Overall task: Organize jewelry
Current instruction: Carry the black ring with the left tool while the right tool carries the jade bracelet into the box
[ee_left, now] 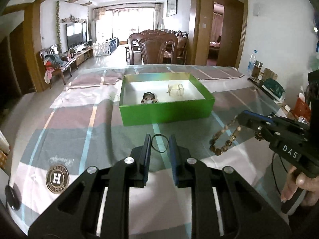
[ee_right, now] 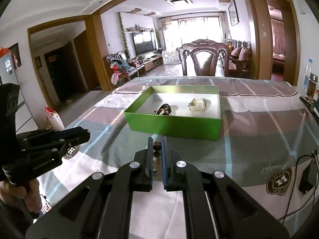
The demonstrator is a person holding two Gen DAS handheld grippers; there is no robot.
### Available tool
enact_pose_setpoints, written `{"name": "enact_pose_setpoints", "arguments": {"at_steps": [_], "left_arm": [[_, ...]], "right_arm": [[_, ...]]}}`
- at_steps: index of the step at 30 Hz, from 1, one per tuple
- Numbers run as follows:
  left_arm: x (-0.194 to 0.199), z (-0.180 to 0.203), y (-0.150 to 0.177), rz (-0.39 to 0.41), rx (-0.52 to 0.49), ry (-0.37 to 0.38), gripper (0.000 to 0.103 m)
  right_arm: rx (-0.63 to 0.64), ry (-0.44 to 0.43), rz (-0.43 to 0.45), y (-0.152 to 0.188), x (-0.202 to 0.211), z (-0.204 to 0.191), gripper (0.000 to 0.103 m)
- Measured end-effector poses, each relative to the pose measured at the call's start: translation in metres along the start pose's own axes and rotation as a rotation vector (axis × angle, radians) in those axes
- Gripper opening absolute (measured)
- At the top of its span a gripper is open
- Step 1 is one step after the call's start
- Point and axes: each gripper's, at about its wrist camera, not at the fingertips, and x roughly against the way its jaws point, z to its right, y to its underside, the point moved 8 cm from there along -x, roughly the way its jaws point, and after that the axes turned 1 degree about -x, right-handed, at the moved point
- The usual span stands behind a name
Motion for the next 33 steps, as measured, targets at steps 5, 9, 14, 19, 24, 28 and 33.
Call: {"name": "enact_pose_setpoints", "arguments": {"at_steps": [5,9,14,19,24,28,33], "left_arm": [[0.002,0.001,0.009,-0.01,-0.001,-0.004,0.018],[0.005,0.005,0.01,-0.008,-0.009,0.0,0.018],[0.009,0.009,0.009,-0.005,-0.015,0.005,0.018],[0.01,0.01,0.011,-0.009,-0.014,0.004,0.018],[0.01,0.01,0.012,-0.011,-0.012,0.005,0.018],[0.009,0.009,0.013,-0.015,-0.017,0.005,0.018],[0.0,0.007,0.009,-0.024,-0.023,0.009,0.018]], "right_arm": [[0.001,-0.001,-0.006,0.008,0.007,-0.008,0.008],[-0.001,0.005,-0.004,0.01,0.009,-0.009,0.008],[0.001,0.008,0.0,0.011,0.015,-0.011,0.008],[-0.002,0.008,-0.001,0.012,0.016,-0.012,0.008],[-0.003,0.007,-0.005,0.012,0.017,-0.012,0.008],[-0.004,0.006,-0.014,0.013,0.015,-0.01,0.008],[-0.008,0.004,-0.015,0.005,0.009,-0.005,0.008]]}}
